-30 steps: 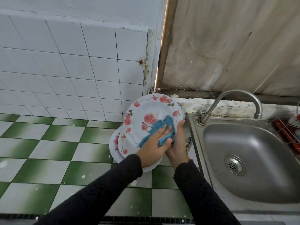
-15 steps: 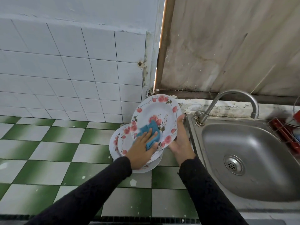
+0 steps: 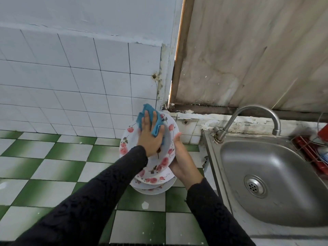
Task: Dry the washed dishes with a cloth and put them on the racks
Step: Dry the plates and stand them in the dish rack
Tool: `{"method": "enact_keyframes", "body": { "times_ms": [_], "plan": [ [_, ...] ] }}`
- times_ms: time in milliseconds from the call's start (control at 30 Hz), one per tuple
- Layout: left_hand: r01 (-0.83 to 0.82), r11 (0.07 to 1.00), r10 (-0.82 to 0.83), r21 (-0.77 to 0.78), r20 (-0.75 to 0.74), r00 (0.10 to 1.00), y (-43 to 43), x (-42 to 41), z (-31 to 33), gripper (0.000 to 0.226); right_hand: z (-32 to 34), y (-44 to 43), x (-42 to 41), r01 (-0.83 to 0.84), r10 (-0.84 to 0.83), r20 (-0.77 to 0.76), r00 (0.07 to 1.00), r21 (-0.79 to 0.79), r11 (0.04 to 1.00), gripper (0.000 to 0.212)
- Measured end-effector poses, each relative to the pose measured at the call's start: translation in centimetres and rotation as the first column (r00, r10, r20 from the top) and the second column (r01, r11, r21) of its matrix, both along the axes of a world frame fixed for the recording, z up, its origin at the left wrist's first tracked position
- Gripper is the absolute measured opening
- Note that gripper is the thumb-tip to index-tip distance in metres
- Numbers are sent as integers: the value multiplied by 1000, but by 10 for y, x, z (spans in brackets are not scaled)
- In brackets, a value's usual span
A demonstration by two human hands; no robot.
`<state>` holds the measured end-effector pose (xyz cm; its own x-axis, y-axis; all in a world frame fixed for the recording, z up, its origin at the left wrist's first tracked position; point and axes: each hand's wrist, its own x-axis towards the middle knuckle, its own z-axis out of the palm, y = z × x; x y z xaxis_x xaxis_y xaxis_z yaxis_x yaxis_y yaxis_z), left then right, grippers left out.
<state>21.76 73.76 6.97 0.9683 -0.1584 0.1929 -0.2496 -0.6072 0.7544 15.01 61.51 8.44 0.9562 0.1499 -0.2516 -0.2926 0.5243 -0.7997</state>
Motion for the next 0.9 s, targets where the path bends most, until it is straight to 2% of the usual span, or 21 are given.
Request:
{"method": "enact_keyframes", "body": {
  "times_ms": [100,200,333,467,567,633,700,767,833,900],
  "plan": [
    [28,976,-24,218,-23,999,28,1,-21,67,5,-7,-6,10,-10,3,1000,50,999,66],
    [83,974,-56,213,-128,990,42,-16,-39,69,12,-18,-8,49,-54,65,996,85,995,64],
    [185,950,-143,251,-177,974,29,-49,-46,61,10,-25,-10,104,-109,20,994,187,977,61],
    [274,962,-266,6,-219,939,6,-78,-30,52,6,-22,-3,172,-173,-12,985,217,961,65],
    [311,923,-350,-225,-158,923,-10,-89,-8,50,3,-11,-3,196,-184,-72,980,235,952,79],
    [336,909,-375,-249,-133,917,-18,-80,4,55,3,-4,-6,217,-197,-102,975,255,942,79],
    [353,925,-366,-141,-76,928,-21,-63,12,61,4,1,-8,198,-175,-98,980,322,926,68],
    [293,956,-294,-29,-27,955,-20,-42,14,65,5,3,-10,154,-135,-79,988,340,928,64],
    [187,974,-187,130,-13,982,-11,-22,12,68,3,2,-11,112,-104,-43,994,330,937,72],
    [126,926,-145,355,28,989,3,-10,8,68,1,-1,-13,90,-82,-37,996,338,937,81]
  ]
}}
